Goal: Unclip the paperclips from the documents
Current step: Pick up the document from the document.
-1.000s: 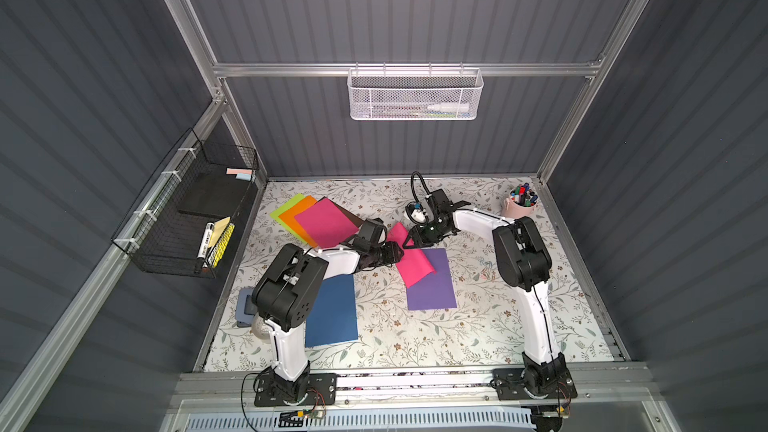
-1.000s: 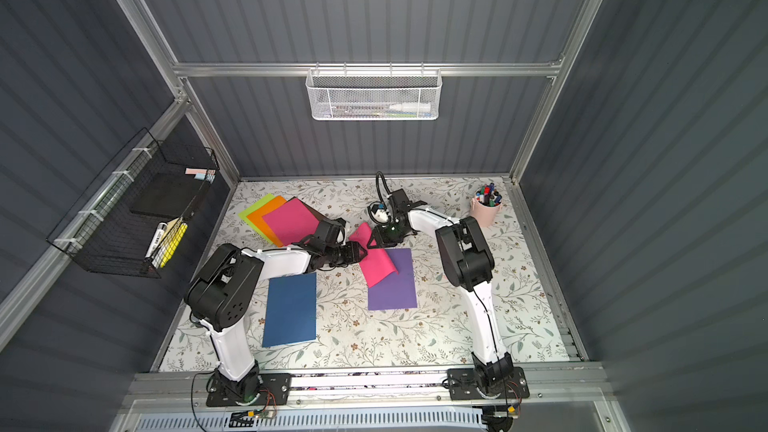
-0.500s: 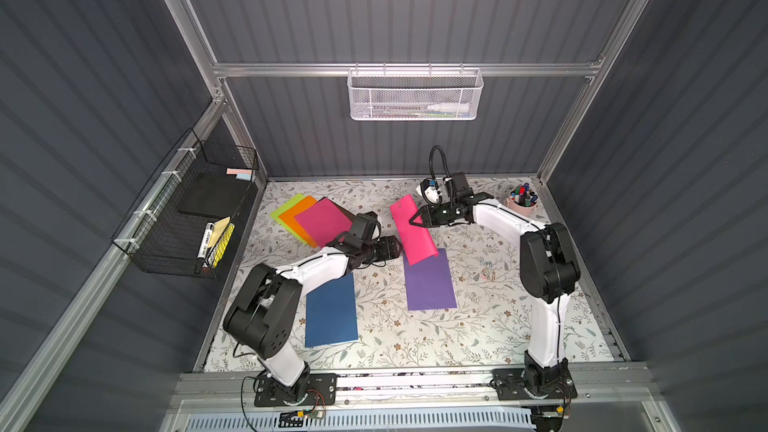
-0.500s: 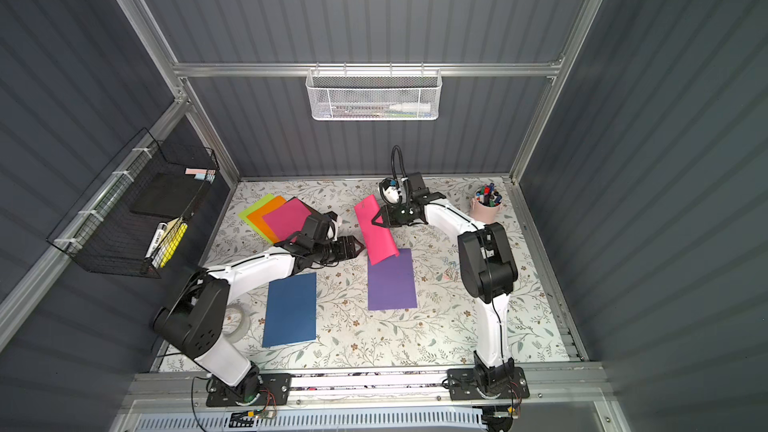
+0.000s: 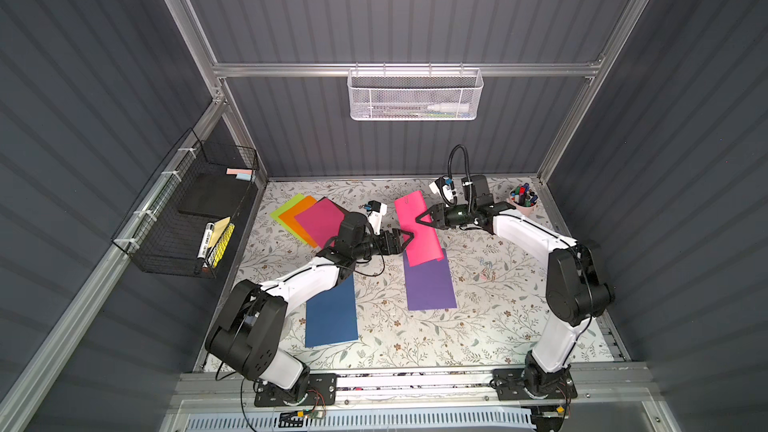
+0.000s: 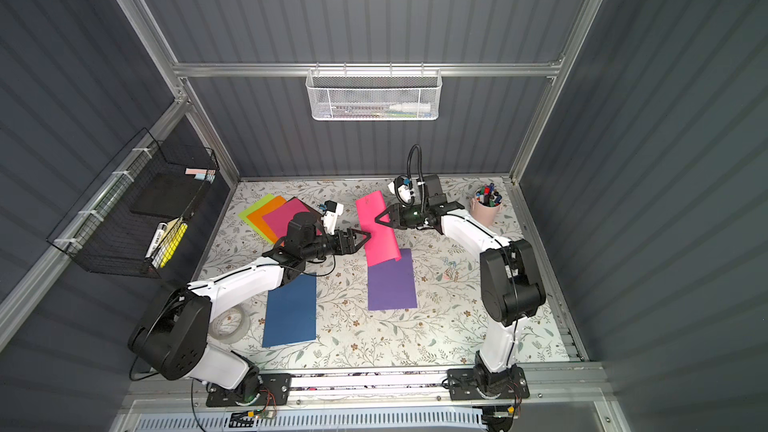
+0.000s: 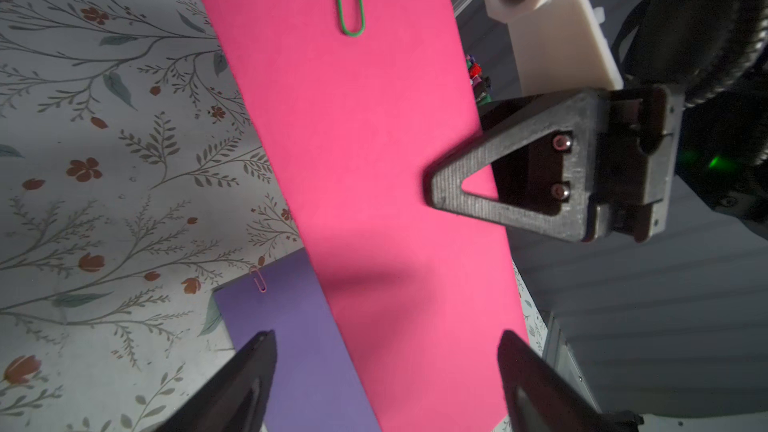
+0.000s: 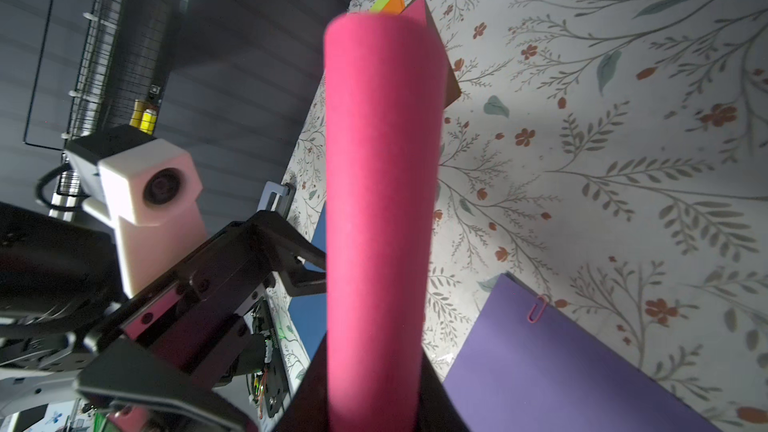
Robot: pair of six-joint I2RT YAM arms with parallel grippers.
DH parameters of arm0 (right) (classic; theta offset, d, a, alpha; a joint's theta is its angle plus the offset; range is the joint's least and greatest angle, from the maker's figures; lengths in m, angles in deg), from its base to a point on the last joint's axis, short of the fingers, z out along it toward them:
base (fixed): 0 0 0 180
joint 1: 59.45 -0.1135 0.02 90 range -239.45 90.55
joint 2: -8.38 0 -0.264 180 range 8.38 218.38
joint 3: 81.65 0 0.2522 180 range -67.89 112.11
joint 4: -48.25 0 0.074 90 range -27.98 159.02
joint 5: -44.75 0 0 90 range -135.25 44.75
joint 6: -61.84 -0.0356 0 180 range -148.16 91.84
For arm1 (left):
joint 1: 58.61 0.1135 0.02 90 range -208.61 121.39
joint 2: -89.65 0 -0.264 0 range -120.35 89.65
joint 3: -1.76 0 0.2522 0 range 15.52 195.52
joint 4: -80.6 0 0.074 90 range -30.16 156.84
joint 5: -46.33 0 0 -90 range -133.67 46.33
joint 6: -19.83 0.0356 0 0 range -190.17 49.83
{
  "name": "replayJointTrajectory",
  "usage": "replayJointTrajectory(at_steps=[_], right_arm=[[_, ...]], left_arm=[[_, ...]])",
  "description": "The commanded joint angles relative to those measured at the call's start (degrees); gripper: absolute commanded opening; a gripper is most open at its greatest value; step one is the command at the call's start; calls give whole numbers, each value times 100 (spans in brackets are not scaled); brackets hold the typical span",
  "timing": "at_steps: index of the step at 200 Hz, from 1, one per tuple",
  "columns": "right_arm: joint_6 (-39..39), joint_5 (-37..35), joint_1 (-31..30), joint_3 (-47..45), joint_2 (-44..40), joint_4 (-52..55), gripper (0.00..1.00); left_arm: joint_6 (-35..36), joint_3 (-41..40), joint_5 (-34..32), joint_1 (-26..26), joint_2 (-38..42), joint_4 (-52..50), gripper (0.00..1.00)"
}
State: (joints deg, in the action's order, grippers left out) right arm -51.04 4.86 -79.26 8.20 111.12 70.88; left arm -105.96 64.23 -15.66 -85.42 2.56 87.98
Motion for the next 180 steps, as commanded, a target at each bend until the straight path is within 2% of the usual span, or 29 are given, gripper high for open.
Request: replayJointTrajectory(at_steps=[1,40,79,143,159,180], right_arm=[[-388,301,-12,-163,-187,-413,25],[-728,617,-55,-514,-363,-868,25],[-694,732,-180,-727,-474,-896,25],[-847,762,-276,-835,-586,-1183,25],[-876,819,-291,-848,-614,-1259,25],[-873,899,-332,-827,-621,-1284,25]], left_arm=[[-77,-132,372,108,67,591,86],[-396,-360,855,336,84,1343,85],[-584,-375,1327,374,14,1962,81],[-691,-305,1524,382,-98,2069,55],[-738,-358,1489,429,-82,2069,58],[-920,-537,1523,552,-23,2337,58]])
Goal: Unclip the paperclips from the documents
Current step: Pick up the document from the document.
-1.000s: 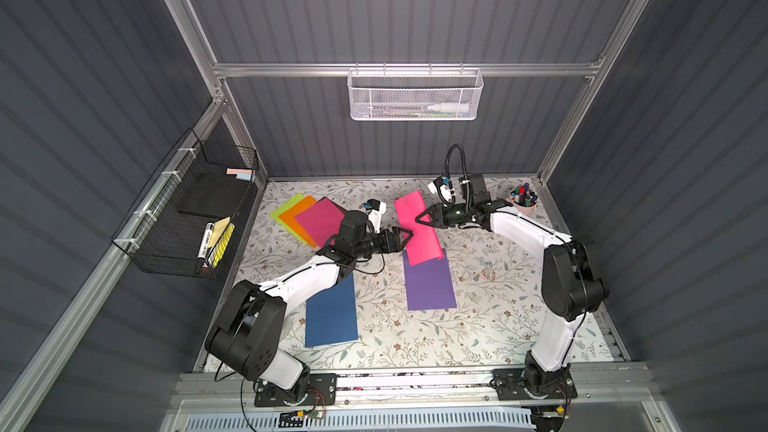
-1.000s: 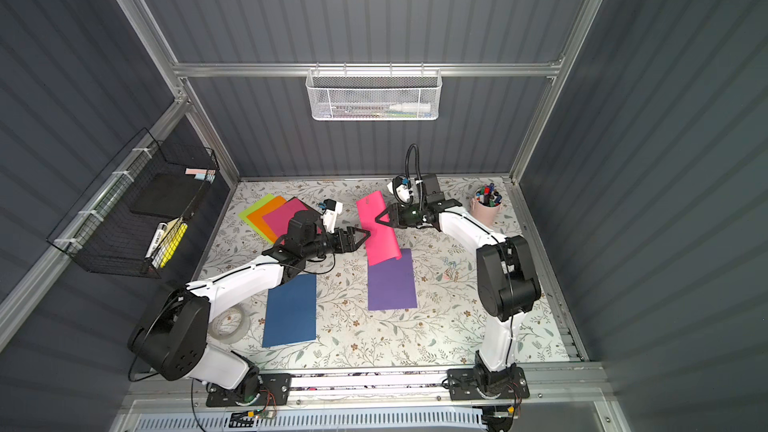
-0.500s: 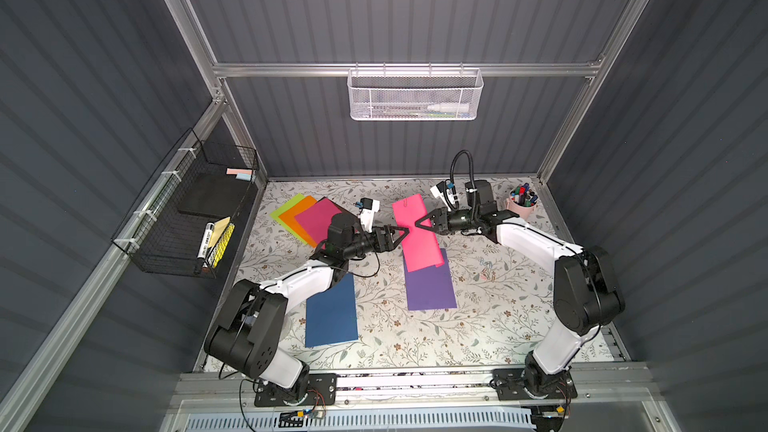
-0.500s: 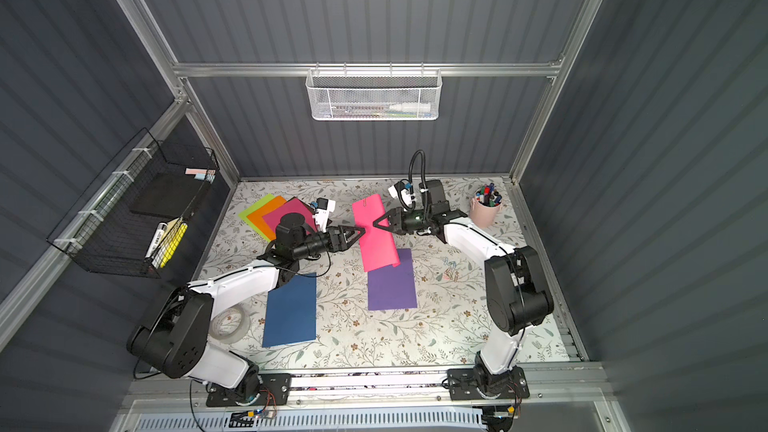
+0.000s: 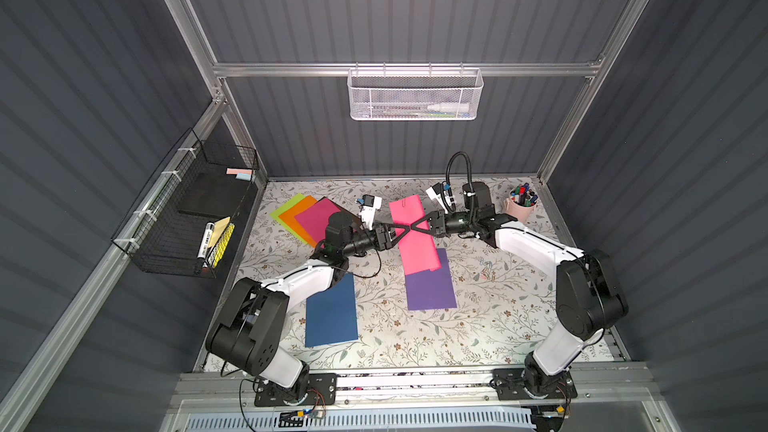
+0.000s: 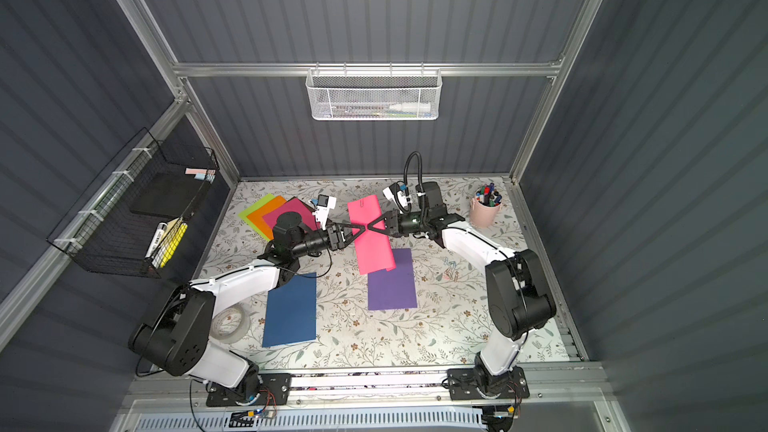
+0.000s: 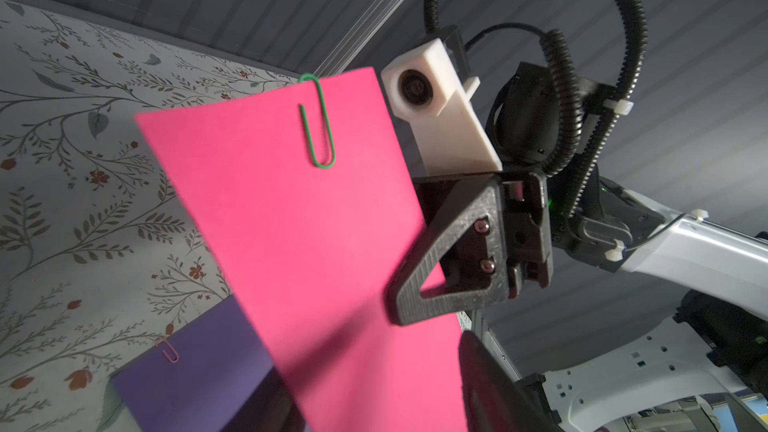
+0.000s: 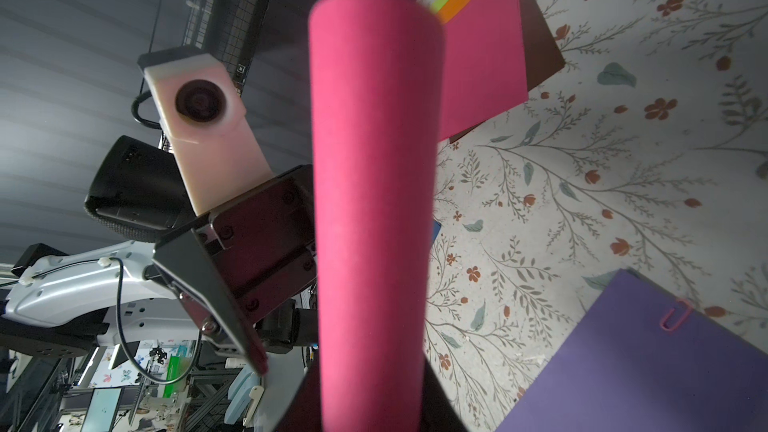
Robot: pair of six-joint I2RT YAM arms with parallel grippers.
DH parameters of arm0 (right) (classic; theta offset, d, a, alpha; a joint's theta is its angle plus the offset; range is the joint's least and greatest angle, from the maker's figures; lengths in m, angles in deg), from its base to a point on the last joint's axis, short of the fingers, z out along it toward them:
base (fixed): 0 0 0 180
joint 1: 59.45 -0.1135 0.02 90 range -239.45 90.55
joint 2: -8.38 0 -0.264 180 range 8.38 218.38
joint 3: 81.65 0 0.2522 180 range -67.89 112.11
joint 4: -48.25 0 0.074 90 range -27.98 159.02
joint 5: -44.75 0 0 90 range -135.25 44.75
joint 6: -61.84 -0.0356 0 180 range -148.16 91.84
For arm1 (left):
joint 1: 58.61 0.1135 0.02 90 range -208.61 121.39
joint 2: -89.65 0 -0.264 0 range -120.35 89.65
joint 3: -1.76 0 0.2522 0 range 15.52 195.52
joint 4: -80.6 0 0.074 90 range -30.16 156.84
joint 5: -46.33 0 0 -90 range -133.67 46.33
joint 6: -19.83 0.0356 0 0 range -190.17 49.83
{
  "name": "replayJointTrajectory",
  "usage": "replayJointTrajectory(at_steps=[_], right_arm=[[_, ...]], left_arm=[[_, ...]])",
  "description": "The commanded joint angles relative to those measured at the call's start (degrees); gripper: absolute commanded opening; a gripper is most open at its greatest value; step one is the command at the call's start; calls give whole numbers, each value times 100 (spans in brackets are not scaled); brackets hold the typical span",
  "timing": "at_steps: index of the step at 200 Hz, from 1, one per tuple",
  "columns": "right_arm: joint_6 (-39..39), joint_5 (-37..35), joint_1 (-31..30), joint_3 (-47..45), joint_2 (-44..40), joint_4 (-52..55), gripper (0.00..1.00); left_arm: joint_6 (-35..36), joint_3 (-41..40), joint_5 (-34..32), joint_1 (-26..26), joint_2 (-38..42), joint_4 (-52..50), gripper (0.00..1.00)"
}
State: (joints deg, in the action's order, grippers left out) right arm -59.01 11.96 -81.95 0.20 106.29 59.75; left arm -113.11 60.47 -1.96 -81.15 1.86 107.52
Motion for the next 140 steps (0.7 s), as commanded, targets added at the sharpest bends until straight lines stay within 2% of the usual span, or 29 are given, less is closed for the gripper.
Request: replayJointTrajectory(at_steps=[1,30,42,62,88,108,124,140], right_arm=[[-73,200,-67,-26,-139,-170,25],[-1,253,-181,-52,-129,-109,25],[17,254,-226,-60,-132,-102,25],[26,225,-277,-83,-132,-99,25],[89,123,-307,-99,-142,-36,25],[125,85,-316,-124,-115,14,26],[203,2,-316,-149,-105,96,30],[467,-208,-316,-124,-129,413,46]], left_arm=[[-219,-170,157,131,49,403,58],[-371,-246,212,220,78,681,57],[-403,-232,246,226,47,743,53],[-459,-208,296,226,-1,826,43],[-475,-198,292,234,28,827,19],[-436,-194,285,241,68,743,10],[-331,-167,238,242,141,544,4],[-55,-70,173,243,232,139,0]])
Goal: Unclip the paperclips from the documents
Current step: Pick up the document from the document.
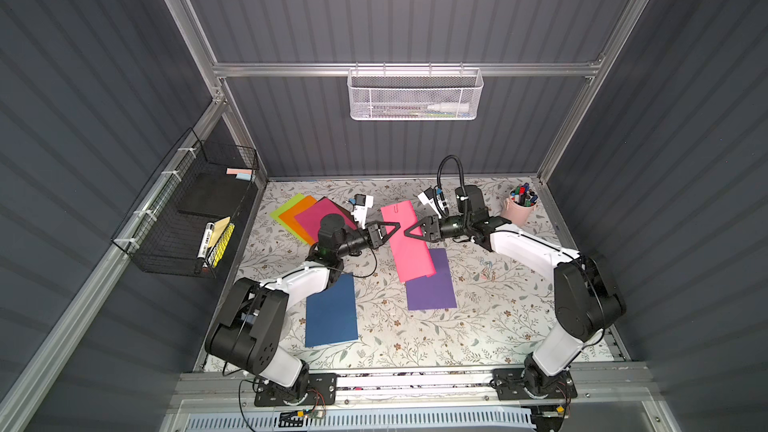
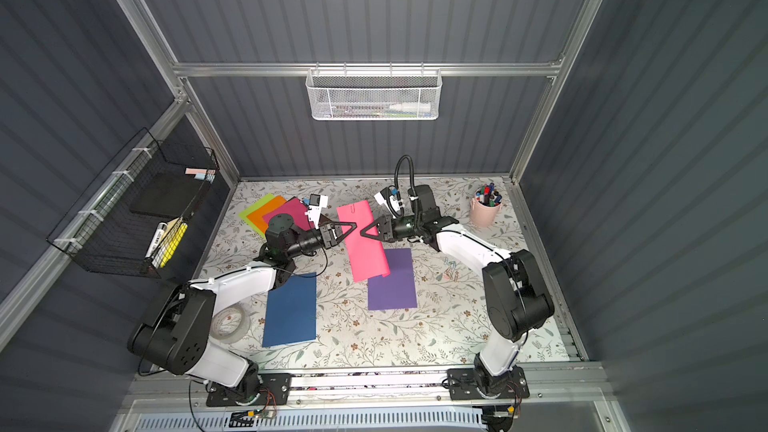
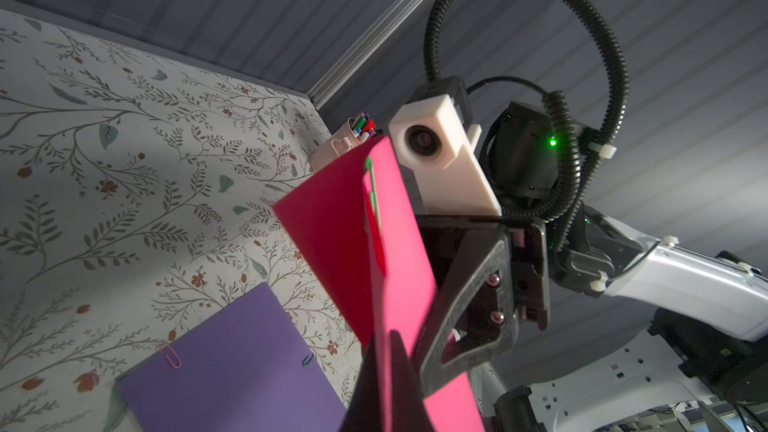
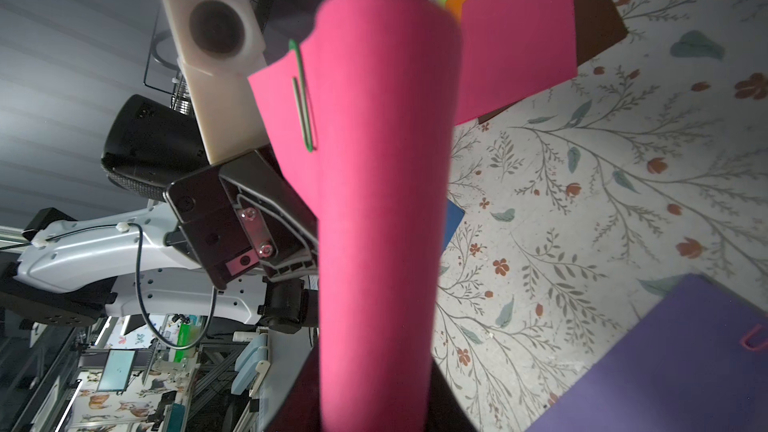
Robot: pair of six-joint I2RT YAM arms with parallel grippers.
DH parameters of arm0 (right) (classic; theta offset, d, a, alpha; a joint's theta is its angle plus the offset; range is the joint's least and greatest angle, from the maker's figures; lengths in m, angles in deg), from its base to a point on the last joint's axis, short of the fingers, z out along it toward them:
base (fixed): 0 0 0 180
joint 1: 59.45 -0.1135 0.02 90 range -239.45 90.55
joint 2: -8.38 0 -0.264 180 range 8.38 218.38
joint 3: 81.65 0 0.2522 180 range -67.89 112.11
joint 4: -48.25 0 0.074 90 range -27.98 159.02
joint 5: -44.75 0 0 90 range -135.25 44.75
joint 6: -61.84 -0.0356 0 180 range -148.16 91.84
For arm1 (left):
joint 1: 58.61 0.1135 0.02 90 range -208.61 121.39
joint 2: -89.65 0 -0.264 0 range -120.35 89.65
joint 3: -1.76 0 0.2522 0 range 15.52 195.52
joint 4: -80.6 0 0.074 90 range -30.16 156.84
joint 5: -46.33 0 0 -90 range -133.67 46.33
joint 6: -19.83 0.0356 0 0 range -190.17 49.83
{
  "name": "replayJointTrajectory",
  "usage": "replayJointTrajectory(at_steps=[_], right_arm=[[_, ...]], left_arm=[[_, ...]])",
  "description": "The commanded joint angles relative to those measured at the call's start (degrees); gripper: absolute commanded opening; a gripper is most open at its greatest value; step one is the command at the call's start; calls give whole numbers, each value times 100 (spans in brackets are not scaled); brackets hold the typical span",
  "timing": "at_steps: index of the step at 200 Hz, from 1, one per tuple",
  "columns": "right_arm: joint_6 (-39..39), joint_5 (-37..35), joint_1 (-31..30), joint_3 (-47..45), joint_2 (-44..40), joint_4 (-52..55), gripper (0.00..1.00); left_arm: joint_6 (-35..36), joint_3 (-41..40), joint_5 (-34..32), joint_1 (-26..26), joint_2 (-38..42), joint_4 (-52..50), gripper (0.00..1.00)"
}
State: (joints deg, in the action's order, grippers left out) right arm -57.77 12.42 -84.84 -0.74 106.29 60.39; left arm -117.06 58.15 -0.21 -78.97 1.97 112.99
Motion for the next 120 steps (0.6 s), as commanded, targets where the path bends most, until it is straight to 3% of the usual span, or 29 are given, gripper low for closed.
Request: replayJointTrajectory(at_steps=[1,18,37,69,120], right_arm=[[364,-273,-28,-29,-131,379,47],[890,-636,-23,61,-184,1025,60],[1608,-1066,20,201,-235,1934,68],[2615,-1477,275,270,-551,2947,73],[3869,-1372,666,187,-1598,3082,75]], left_arm=[[375,173,-3,24,227,-446,0],[1008,459,-120,25,314,-1273,0],[1882,910,-123,24,385,-2350,0],[3059,1472,-224,23,566,-3726,0],[4115,1929,-18,-1,750,-4708,0]])
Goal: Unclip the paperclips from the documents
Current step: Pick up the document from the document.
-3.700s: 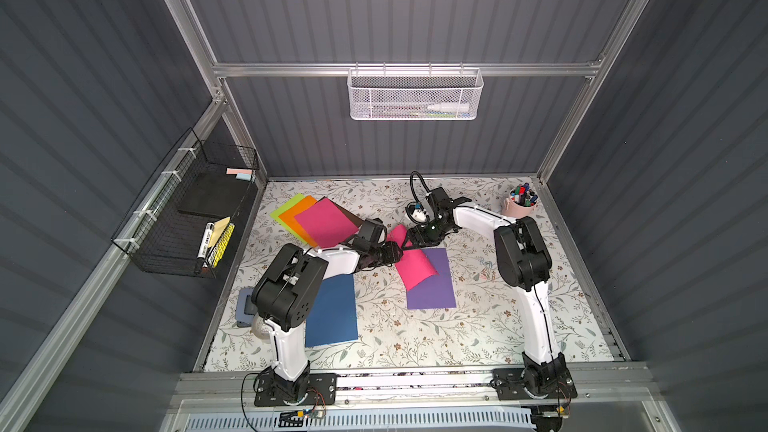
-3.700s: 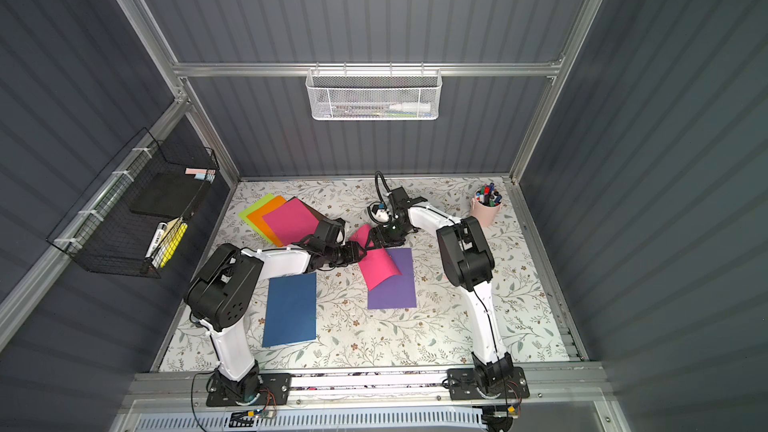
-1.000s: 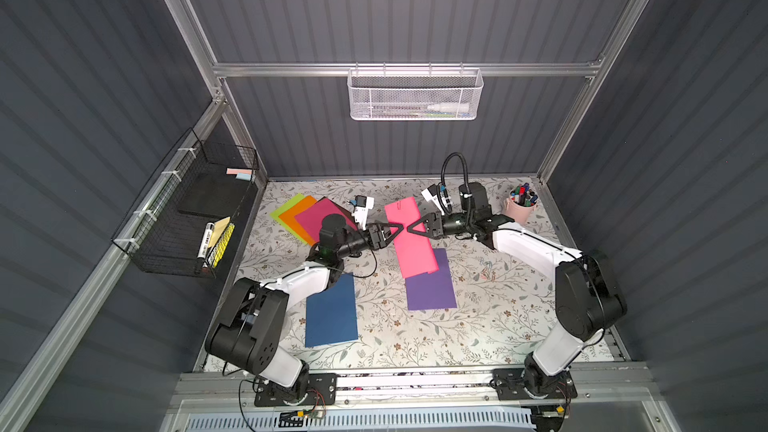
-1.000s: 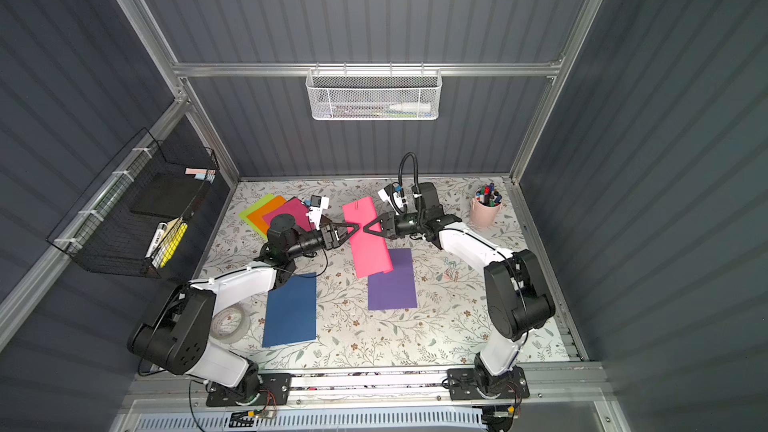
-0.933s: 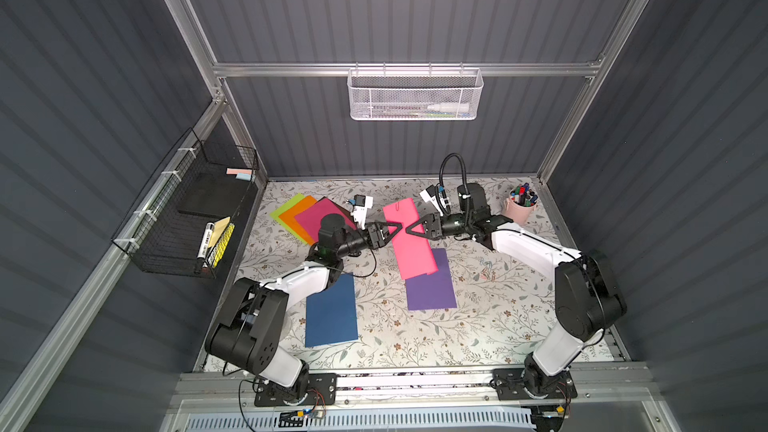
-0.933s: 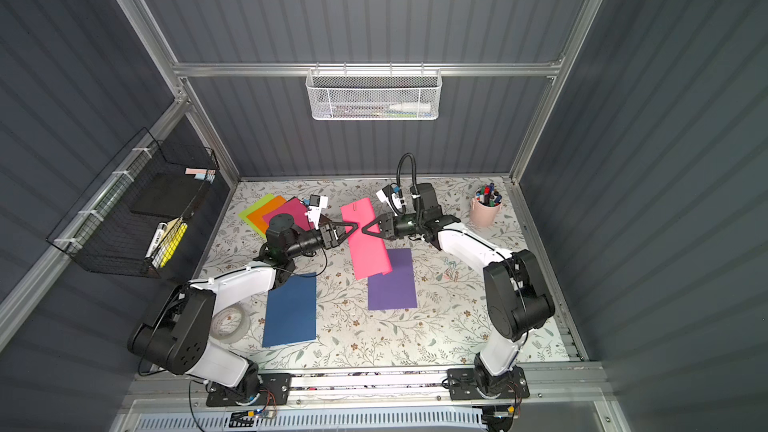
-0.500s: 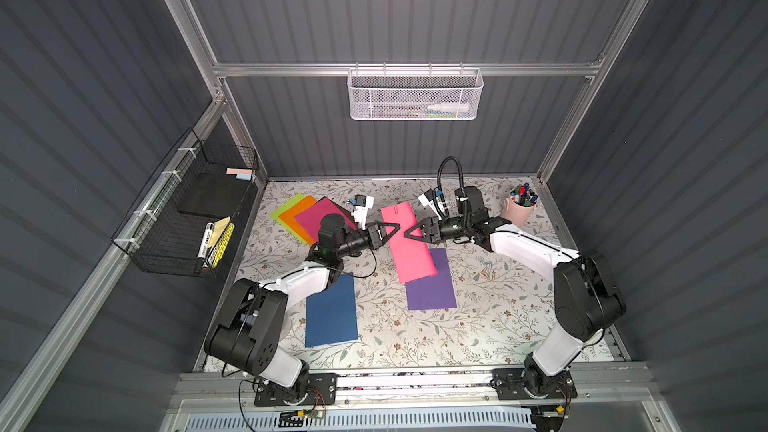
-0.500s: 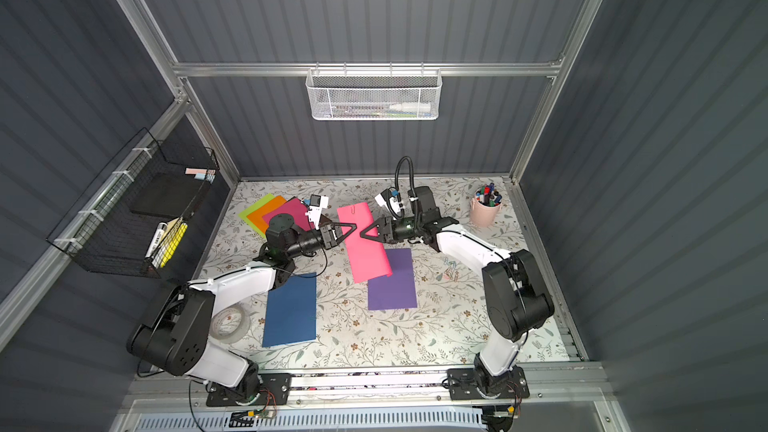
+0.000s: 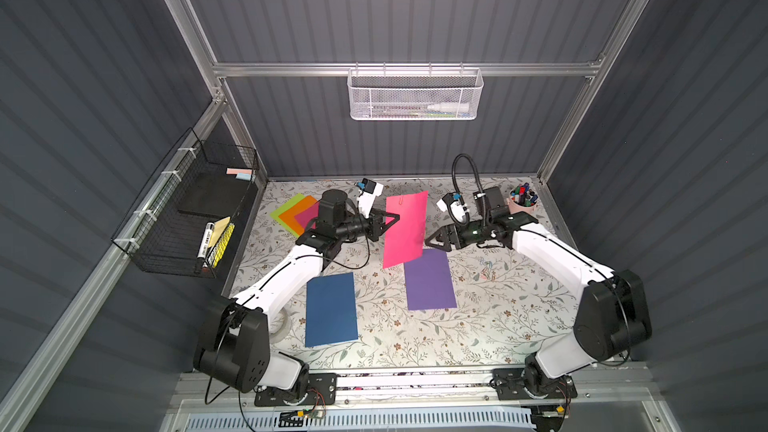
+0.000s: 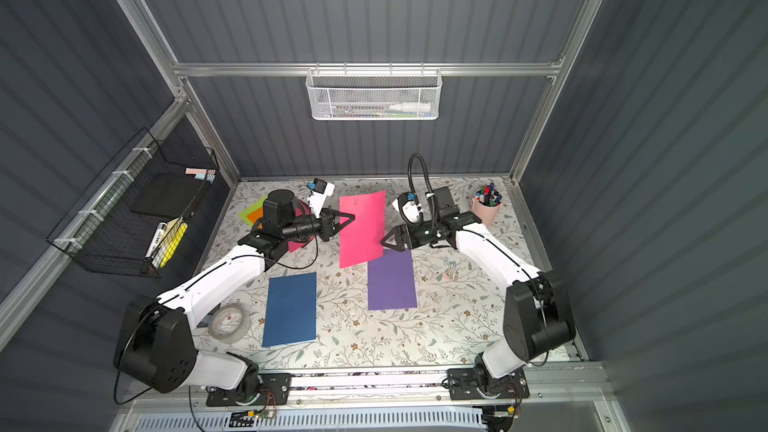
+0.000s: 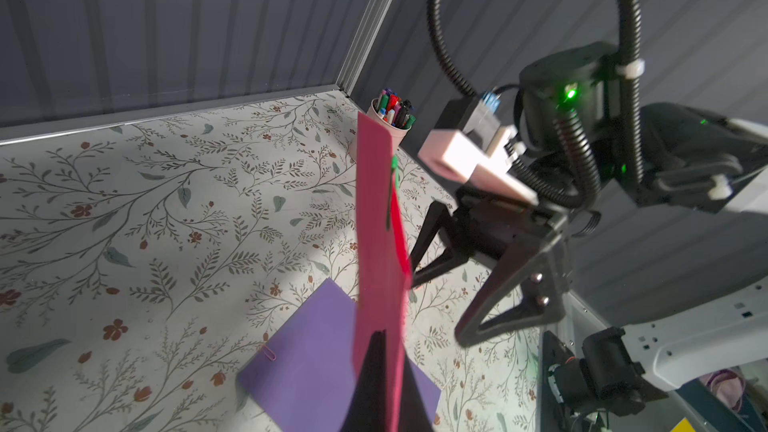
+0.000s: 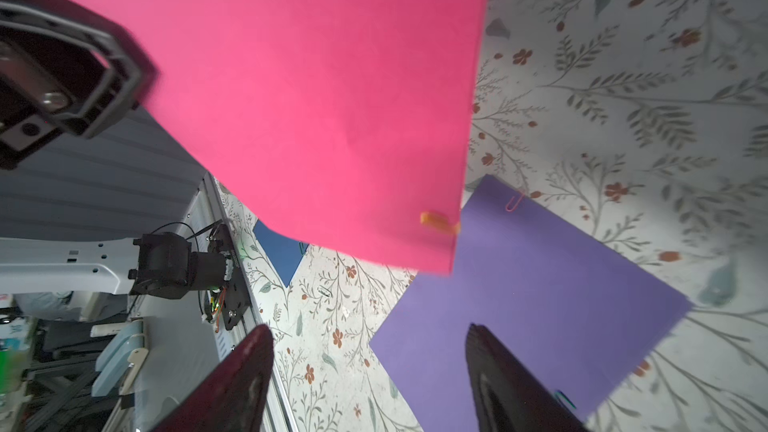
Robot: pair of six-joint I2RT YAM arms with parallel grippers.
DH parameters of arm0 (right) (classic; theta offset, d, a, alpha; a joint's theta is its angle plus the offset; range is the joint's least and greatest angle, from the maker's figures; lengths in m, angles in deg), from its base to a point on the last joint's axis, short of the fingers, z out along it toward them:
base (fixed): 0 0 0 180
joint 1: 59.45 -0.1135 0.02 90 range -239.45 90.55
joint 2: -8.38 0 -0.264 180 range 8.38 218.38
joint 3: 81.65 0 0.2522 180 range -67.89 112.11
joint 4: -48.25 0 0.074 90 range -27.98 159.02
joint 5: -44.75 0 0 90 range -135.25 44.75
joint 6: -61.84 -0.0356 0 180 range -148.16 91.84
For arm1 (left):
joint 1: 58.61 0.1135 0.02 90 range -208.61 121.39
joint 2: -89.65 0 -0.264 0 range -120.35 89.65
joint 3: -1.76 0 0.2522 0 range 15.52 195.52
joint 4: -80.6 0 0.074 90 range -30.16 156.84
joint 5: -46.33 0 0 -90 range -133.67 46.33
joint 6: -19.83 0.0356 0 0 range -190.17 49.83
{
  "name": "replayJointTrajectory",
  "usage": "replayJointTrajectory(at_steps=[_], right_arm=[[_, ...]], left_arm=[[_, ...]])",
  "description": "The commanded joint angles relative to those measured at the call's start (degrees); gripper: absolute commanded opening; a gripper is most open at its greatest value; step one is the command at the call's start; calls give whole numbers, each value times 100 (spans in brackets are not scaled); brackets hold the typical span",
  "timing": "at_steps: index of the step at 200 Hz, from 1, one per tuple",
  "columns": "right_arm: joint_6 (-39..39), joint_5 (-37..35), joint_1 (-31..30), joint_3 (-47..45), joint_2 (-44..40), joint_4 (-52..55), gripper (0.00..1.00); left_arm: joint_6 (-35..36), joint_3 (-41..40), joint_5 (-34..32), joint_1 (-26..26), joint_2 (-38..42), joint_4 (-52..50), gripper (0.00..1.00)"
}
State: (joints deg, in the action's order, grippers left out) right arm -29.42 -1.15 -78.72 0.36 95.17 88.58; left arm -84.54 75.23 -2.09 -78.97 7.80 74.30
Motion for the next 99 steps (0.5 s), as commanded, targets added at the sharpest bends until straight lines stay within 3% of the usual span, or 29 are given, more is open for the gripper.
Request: replayJointTrajectory(at_steps=[1,28,44,99], right_arm=[[1059,-15,54,72,-512,249,75],[1638,136,55,-149,-1086,-413,73],[1926,602,72,-188,-1185,-826,71],[2593,2528,80,1162,-59,-90,57]], left_arm=[[878,224,172,-2,172,-854,0],[1369,377,313,-144,189,-1331,0],[1615,506,325,-323,116,-1630,0],[2049,715,569,-610,34,-2102,0]])
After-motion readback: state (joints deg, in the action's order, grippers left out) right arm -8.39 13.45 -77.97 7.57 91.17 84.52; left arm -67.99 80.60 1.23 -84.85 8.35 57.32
